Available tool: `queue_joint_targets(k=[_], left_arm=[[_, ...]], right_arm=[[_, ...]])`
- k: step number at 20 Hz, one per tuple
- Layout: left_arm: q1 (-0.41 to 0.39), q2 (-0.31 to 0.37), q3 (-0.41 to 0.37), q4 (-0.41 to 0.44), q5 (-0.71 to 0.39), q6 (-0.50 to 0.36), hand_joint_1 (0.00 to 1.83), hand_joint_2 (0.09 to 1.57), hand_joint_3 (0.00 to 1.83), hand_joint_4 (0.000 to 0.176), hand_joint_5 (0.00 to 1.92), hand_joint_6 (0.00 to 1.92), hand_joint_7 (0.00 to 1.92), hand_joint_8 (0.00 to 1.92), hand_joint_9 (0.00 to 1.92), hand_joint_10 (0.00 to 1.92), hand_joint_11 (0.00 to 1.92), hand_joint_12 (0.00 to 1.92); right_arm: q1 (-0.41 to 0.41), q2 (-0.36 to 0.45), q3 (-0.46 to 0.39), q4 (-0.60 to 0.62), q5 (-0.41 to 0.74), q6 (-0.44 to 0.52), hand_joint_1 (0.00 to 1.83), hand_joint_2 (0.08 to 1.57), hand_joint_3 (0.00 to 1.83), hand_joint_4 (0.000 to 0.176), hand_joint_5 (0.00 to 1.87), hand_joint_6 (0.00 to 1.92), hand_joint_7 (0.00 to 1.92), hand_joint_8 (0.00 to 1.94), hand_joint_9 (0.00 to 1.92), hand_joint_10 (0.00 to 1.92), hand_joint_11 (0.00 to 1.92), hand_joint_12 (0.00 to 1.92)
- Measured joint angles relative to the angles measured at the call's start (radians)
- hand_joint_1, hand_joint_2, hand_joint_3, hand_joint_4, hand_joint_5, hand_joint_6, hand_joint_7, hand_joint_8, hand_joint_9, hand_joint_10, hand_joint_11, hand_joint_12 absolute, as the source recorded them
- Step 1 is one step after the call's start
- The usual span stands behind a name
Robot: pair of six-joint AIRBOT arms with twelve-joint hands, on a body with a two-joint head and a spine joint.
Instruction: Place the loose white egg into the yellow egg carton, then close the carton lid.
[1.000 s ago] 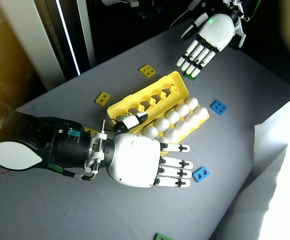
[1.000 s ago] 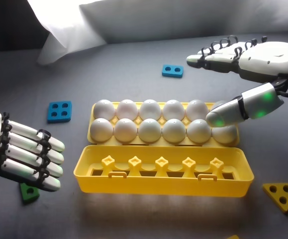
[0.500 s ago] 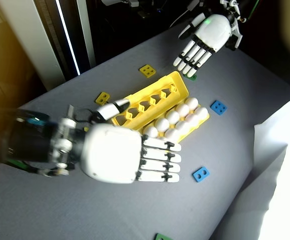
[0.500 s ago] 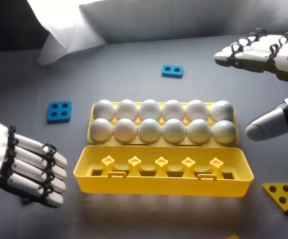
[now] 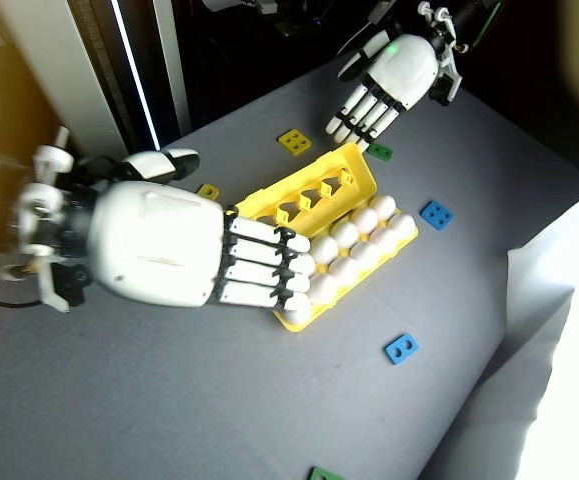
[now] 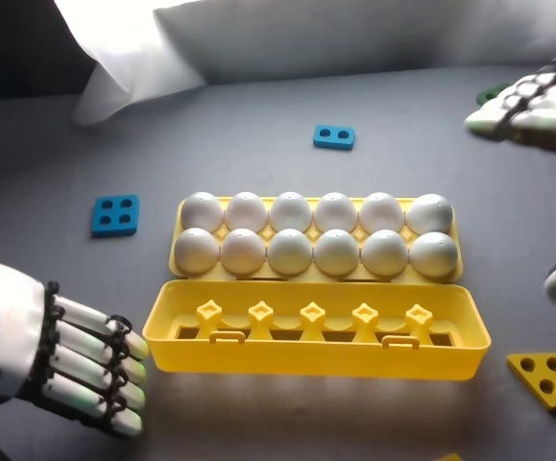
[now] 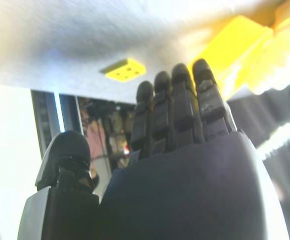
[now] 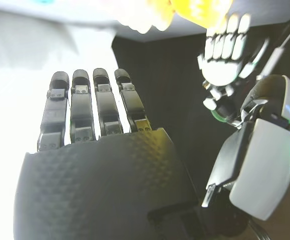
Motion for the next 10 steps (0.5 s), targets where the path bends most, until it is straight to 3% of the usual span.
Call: queue_joint_targets(k=[5,7,10], left_arm=[[0.007,-0.015,-0.029,0.005,0.040,0.000,0.00,1.38,0.00,0.000,0.16,0.00,0.15,0.00,0.12,0.00,0.00,0.18],[0.008,-0.024,-0.036,0.013,0.063,0.000,0.00,1.38,0.00,0.000,0.20,0.01,0.20,0.00,0.16,0.00,0.00,0.31],[0.009,-0.035,-0.045,0.012,0.093,0.000,0.00,1.39,0.00,0.000,0.21,0.00,0.20,0.00,0.16,0.00,0.00,0.28]], right_arm=[[-0.001,0.050,0.000,0.001,-0.019,0.113,0.10,0.73,0.00,0.000,0.00,0.00,0.00,0.00,0.00,0.00,0.00,0.00],[-0.018,0.060,0.000,-0.002,-0.027,0.115,0.11,0.75,0.01,0.000,0.00,0.00,0.00,0.00,0.00,0.00,0.00,0.00],[-0.031,0.076,0.000,-0.006,-0.029,0.116,0.13,0.75,0.01,0.000,0.00,0.00,0.00,0.00,0.00,0.00,0.00,0.00]])
